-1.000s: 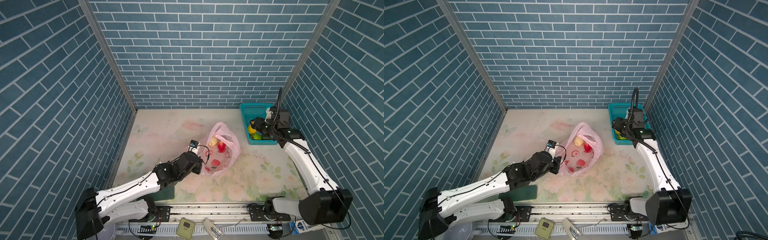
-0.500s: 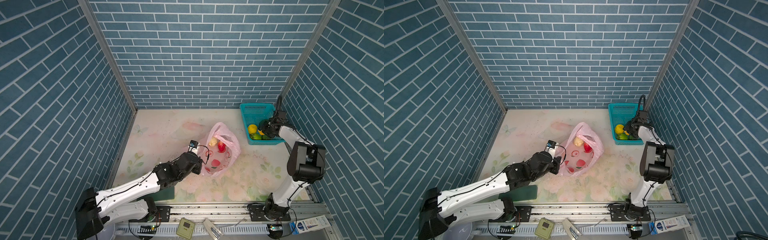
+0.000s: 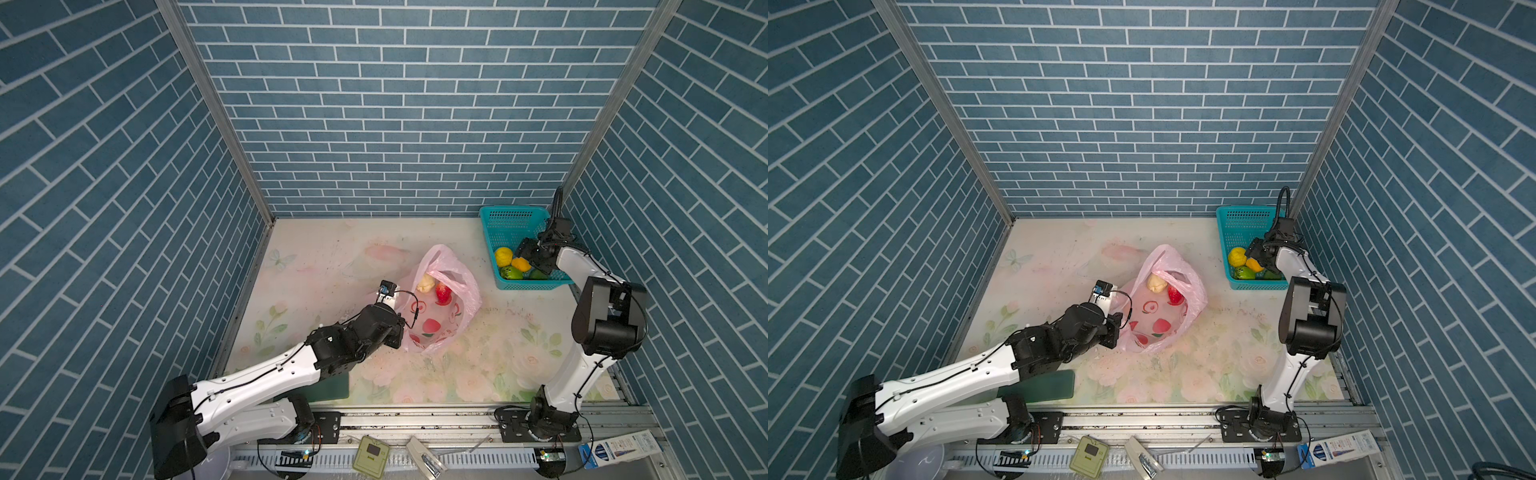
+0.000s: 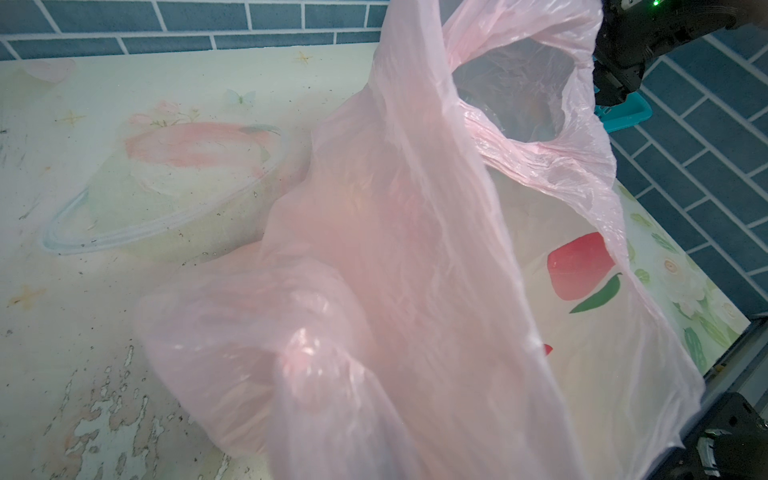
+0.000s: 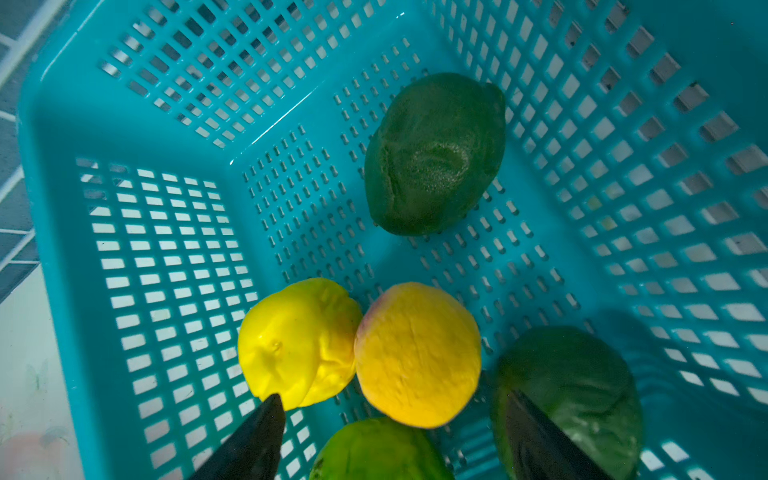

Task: Untie the knot of the plastic bag and take out the fruit
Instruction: 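Open the right gripper to drop the peach into the basket, then move the right gripper back into the bag above the remaining fruit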

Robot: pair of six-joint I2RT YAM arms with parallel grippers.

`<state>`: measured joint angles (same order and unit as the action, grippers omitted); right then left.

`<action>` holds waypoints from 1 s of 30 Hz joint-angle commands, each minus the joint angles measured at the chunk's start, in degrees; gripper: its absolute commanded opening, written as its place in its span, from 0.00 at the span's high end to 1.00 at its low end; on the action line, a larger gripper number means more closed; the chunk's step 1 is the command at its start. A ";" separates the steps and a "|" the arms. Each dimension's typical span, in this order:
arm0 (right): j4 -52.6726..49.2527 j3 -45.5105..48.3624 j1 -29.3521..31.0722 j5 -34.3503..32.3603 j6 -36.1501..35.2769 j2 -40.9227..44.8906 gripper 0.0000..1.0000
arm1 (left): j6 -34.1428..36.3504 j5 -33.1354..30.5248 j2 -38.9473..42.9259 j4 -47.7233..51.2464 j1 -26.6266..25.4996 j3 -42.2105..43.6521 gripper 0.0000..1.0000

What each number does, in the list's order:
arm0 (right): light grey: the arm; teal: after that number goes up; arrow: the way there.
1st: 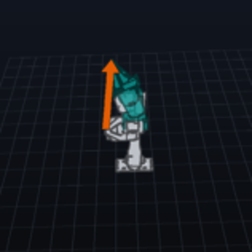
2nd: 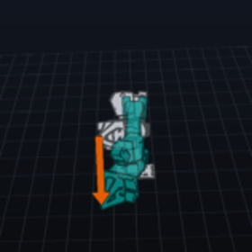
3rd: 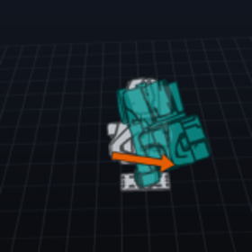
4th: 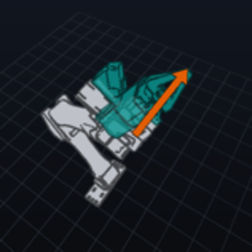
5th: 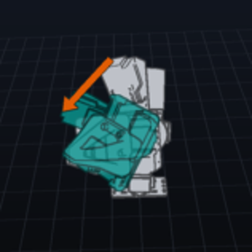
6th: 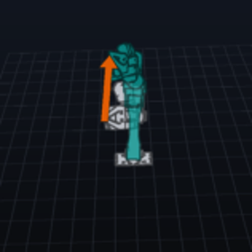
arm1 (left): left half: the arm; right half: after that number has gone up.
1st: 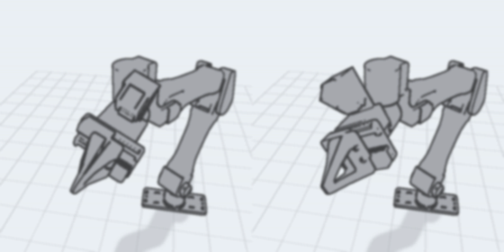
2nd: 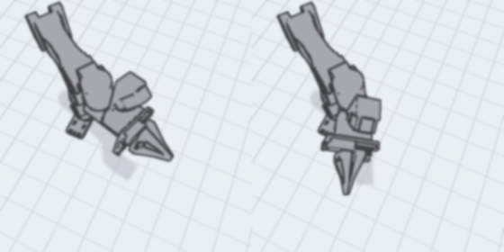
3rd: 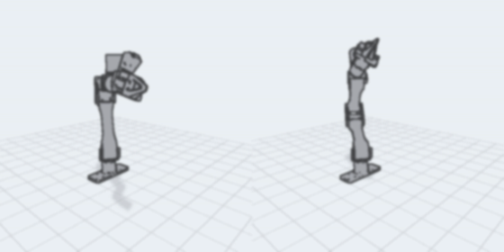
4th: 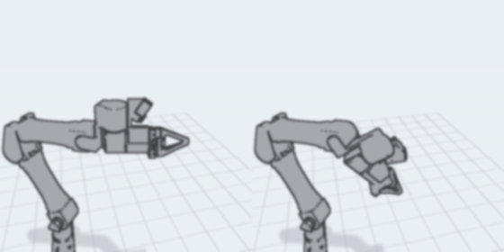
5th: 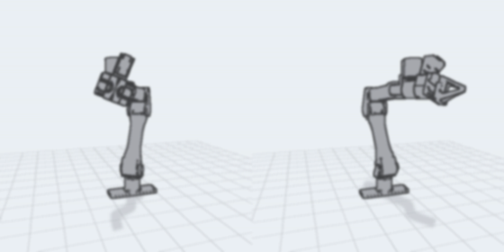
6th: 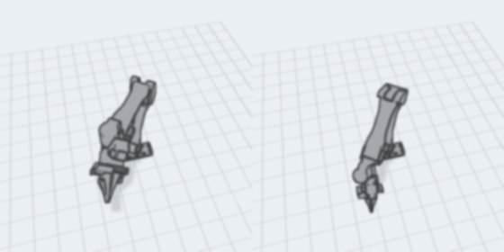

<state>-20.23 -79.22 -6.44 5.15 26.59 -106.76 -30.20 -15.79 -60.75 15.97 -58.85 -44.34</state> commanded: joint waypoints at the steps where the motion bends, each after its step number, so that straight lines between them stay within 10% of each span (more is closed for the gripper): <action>1: -1.42 -1.99 -0.07 -1.03 -1.80 2.28 0.17 | -0.03 -0.49 0.28 0.79 0.27 -1.19 1.00; 15: -9.38 4.27 6.56 6.76 -2.77 20.40 0.18 | 0.27 0.06 0.19 -0.48 0.25 -1.11 1.00; 30: -22.28 9.39 36.39 7.16 2.85 41.79 0.17 | 0.05 -0.81 1.58 4.44 0.24 -1.31 1.00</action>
<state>-39.22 -71.70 25.82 13.74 27.22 -66.11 -30.20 -15.79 -60.36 17.63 -58.85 -44.45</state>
